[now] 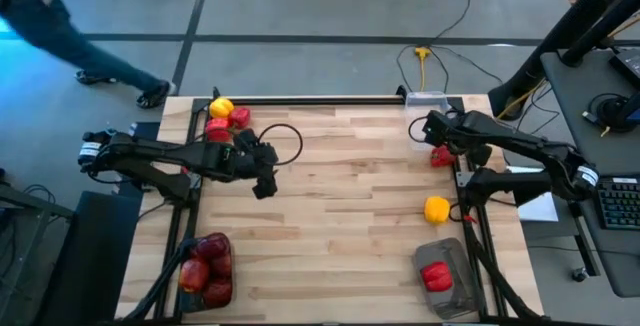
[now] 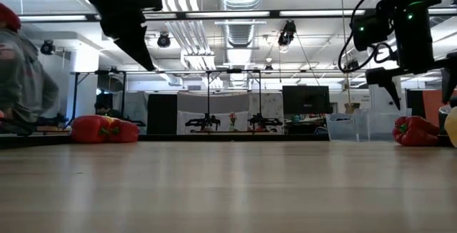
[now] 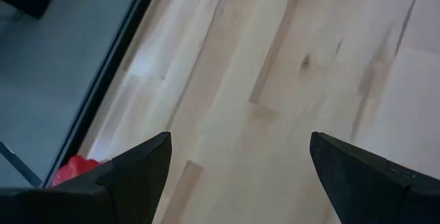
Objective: Sort produce into baskets
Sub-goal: Put the red bell pepper into the right black bin
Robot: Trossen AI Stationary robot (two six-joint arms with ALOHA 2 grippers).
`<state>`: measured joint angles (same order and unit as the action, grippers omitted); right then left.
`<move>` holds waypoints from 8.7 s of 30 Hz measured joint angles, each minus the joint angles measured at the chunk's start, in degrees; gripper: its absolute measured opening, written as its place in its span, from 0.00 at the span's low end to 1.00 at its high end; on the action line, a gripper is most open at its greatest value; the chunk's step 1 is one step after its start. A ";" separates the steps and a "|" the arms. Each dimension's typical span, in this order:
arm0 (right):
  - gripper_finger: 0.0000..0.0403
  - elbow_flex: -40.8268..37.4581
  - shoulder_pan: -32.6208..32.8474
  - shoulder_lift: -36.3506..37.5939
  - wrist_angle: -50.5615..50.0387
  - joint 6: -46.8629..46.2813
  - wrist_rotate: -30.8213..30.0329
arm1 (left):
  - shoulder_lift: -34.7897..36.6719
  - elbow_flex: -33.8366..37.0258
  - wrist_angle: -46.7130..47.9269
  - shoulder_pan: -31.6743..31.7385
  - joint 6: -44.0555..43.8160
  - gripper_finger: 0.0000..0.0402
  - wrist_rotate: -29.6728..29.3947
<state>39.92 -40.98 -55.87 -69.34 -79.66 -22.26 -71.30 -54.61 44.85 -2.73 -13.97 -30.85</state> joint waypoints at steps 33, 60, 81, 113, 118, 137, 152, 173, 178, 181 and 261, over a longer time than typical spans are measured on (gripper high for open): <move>0.93 -0.57 0.01 -6.82 4.00 14.80 13.97 | -0.31 0.00 -3.25 4.73 10.65 0.81 -0.33; 0.69 3.10 13.08 -11.59 11.21 15.42 21.63 | 11.52 0.00 -3.13 2.93 -1.44 0.81 1.69; 0.69 39.04 62.79 -24.71 3.41 -4.06 7.19 | 21.26 2.78 -15.46 -5.42 -11.01 0.81 14.92; 0.71 48.92 100.15 -43.39 -12.17 -37.75 30.57 | 14.51 2.78 -22.94 -22.69 -23.79 0.81 11.96; 0.73 48.08 100.77 -43.81 -10.62 -34.59 31.50 | 15.83 2.78 -22.93 -24.40 -20.37 0.81 11.96; 0.95 46.78 94.54 -39.73 -9.57 -14.49 41.72 | 26.21 2.75 -22.20 -23.83 -22.23 0.81 16.47; 0.95 48.98 61.42 -28.77 2.02 14.26 1.35 | 28.24 0.27 10.26 -5.23 -19.70 0.81 -0.80; 0.95 52.70 24.02 -29.71 32.41 78.90 25.59 | 3.63 1.79 0.10 53.30 -9.68 0.85 24.59; 0.95 52.58 16.70 -29.93 32.27 85.10 38.04 | -0.74 0.89 0.16 53.60 -16.54 0.96 25.64; 0.95 52.56 13.35 -30.96 32.34 86.88 41.00 | -3.29 -0.44 1.65 53.58 -19.04 0.99 25.62; 0.95 37.92 50.28 -22.87 9.54 74.91 3.31 | -34.41 -14.58 -24.80 4.54 -10.94 0.64 27.23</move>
<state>77.84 9.29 -78.74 -59.80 -4.75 -18.96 -105.71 -69.19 20.05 1.81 -24.91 -3.63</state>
